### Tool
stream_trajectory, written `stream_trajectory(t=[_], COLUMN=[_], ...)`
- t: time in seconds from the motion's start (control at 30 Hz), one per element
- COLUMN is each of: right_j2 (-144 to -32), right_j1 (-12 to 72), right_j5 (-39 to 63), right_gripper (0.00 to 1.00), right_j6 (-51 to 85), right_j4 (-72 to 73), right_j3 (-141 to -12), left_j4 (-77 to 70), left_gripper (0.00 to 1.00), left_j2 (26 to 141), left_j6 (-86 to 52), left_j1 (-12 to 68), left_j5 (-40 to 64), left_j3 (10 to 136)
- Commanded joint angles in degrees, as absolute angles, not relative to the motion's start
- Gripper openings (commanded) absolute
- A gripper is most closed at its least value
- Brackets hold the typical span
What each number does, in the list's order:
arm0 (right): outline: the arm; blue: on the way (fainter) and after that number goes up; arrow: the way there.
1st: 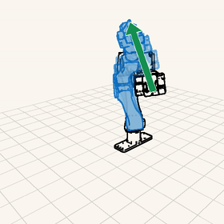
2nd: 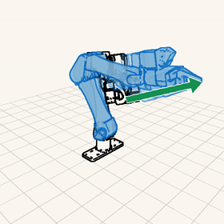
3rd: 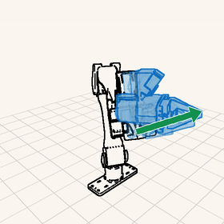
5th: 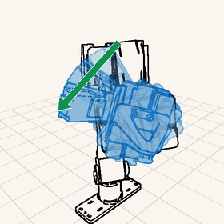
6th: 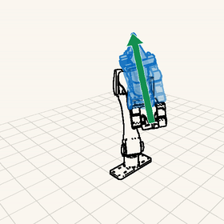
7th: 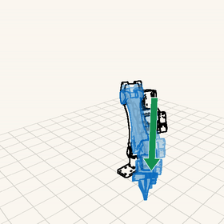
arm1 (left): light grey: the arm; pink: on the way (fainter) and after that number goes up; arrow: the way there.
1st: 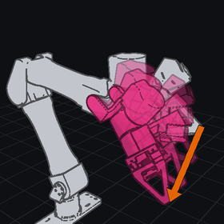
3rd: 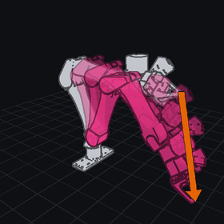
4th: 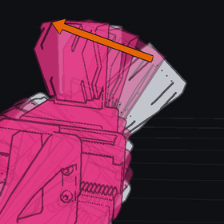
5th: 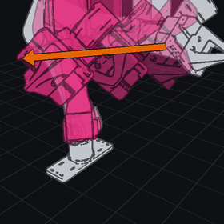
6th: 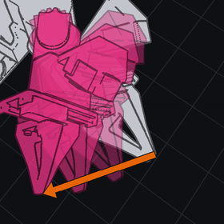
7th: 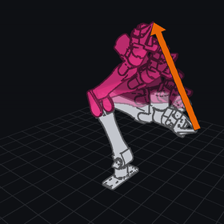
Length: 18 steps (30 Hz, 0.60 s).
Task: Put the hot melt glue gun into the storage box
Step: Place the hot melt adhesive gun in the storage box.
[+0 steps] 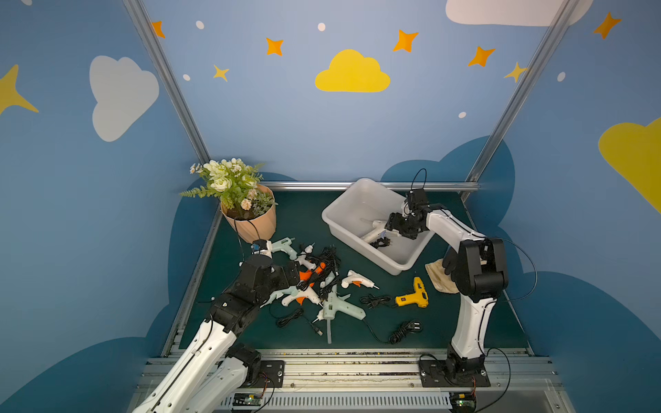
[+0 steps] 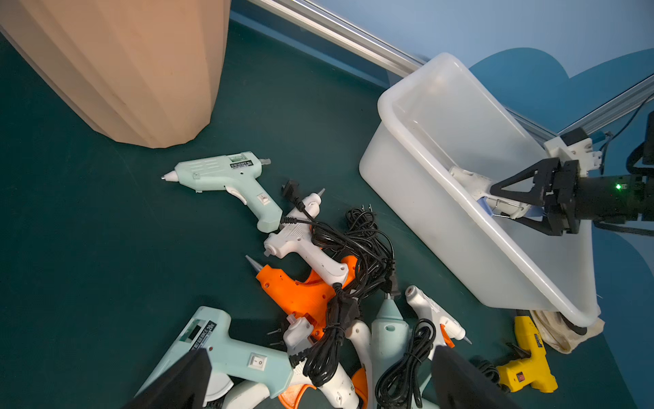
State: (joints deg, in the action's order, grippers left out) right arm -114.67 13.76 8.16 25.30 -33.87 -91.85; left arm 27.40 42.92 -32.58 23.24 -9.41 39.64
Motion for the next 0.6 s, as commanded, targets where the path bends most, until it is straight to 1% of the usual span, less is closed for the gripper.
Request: stream_trajectory(t=[0.0, 0.17, 0.23, 0.37, 0.57], right_j2=[-106.65, -98.26, -94.38, -87.50, -79.10], right_j1=[14.30, 15.53, 16.58, 19.73, 29.12], right_j5=[2.55, -4.09, -5.71, -7.92, -6.10], right_gripper=[0.83, 0.92, 0.94, 0.93, 0.87], right_j6=[22.58, 19.90, 19.02, 17.86, 16.25], right_j4=[-38.32, -41.10, -41.81, -43.05, -44.26], right_j3=[-91.83, -88.50, -86.19, -82.36, -77.45], left_j4=[26.98, 25.54, 24.87, 24.02, 22.87], left_gripper=[1.00, 1.00, 1.00, 1.00, 1.00], left_j2=[43.37, 43.86, 43.77, 43.50, 43.33], left_j6=[-32.92, -33.48, -33.83, -33.95, -33.82], left_j1=[22.87, 22.77, 22.79, 22.68, 22.59], left_j5=[-8.39, -7.74, -7.51, -7.16, -6.85], left_j3=[39.76, 38.63, 38.00, 37.45, 36.86])
